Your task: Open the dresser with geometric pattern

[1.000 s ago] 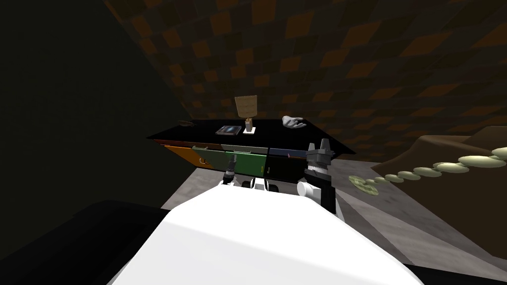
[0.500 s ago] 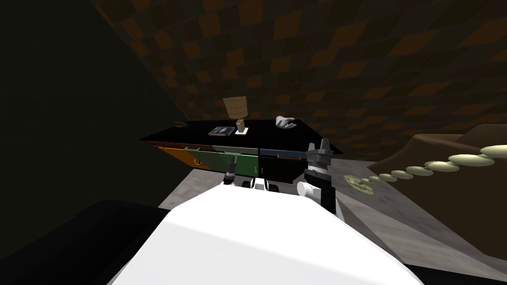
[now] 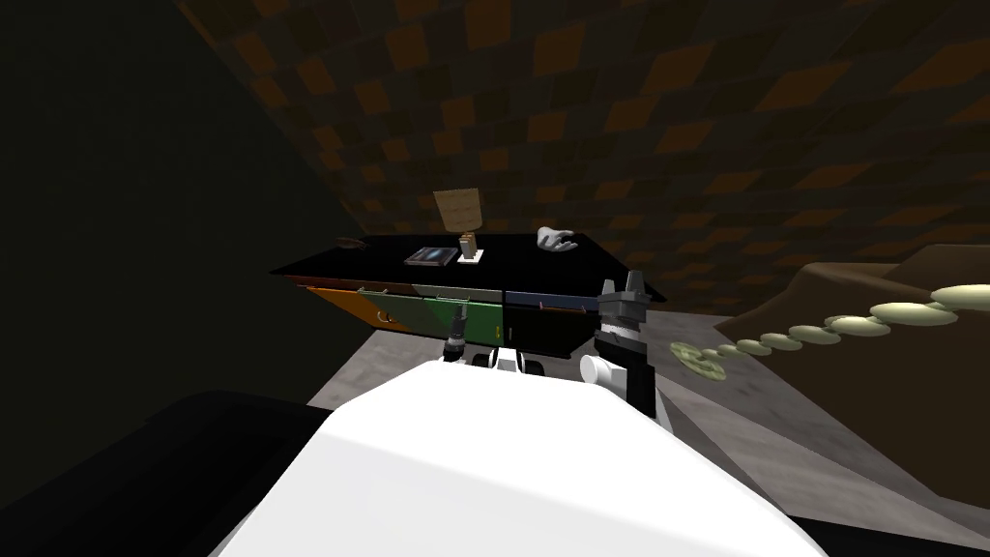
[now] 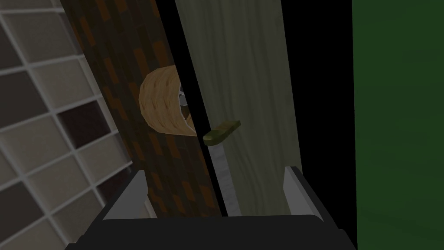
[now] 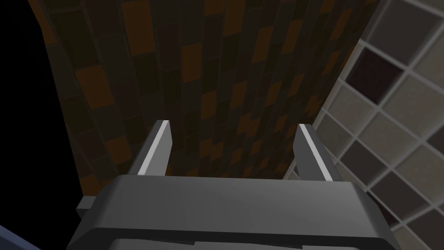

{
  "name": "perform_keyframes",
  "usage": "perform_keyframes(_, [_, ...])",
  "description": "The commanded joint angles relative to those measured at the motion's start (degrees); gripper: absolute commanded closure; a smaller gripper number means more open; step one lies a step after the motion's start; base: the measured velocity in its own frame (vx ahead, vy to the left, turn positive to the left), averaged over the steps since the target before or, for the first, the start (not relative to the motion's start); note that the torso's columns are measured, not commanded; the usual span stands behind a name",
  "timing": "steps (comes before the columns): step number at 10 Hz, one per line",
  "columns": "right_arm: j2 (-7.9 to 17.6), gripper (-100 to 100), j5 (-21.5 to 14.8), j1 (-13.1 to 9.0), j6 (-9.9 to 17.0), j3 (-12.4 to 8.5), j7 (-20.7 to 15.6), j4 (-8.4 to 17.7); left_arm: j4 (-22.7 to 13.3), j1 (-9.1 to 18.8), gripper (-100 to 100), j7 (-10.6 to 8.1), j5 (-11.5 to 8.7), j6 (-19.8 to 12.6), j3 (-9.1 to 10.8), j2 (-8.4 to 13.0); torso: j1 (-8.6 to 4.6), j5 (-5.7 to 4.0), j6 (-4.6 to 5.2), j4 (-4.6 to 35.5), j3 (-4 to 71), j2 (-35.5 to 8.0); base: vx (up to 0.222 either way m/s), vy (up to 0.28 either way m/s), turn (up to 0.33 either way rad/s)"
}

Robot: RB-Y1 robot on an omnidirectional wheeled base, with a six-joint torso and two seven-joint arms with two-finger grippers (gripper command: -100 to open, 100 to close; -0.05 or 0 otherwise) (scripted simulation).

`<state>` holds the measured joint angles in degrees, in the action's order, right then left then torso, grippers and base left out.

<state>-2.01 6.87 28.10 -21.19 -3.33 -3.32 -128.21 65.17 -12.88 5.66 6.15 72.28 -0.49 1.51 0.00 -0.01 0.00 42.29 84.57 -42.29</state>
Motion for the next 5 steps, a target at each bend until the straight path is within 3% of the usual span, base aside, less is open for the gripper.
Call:
perform_keyframes(1, [0.0, 0, 0.0, 0.0, 0.0, 0.0, 0.0, 0.0, -5.0, 4.5, -100, -3.35, -0.9, 2.1, 3.63, 3.9, -0.16, -0.03, 0.03, 0.0, 0.0, 0.0, -0.047, -0.139, -0.165])
perform_keyframes(3, [0.0, 0, 0.0, 0.0, 0.0, 0.0, 0.0, 0.0, -7.4, 4.5, -100, -3.35, -0.9, 2.1, 3.63, 4.4, -0.15, -0.05, -0.01, 0.0, -0.1, -0.1, -0.048, -0.096, -0.001])
perform_keyframes(4, [0.0, 0, 0.0, 0.0, 0.0, 0.0, 0.0, 0.0, -9.7, 6.8, -100, -5.03, -1.4, 3.2, 5.45, 6.6, 0.17, 0.05, -0.01, 0.0, 0.0, 0.0, -0.047, -0.069, -0.08])
perform_keyframes(5, [0.0, 0, 0.0, 0.0, 0.0, 0.0, 0.0, 0.0, -11.1, 6.8, -100, -5.03, -1.4, 3.2, 5.45, 6.6, 0.15, 0.06, 0.02, 0.0, 0.0, 0.0, -0.034, -0.062, -0.062])
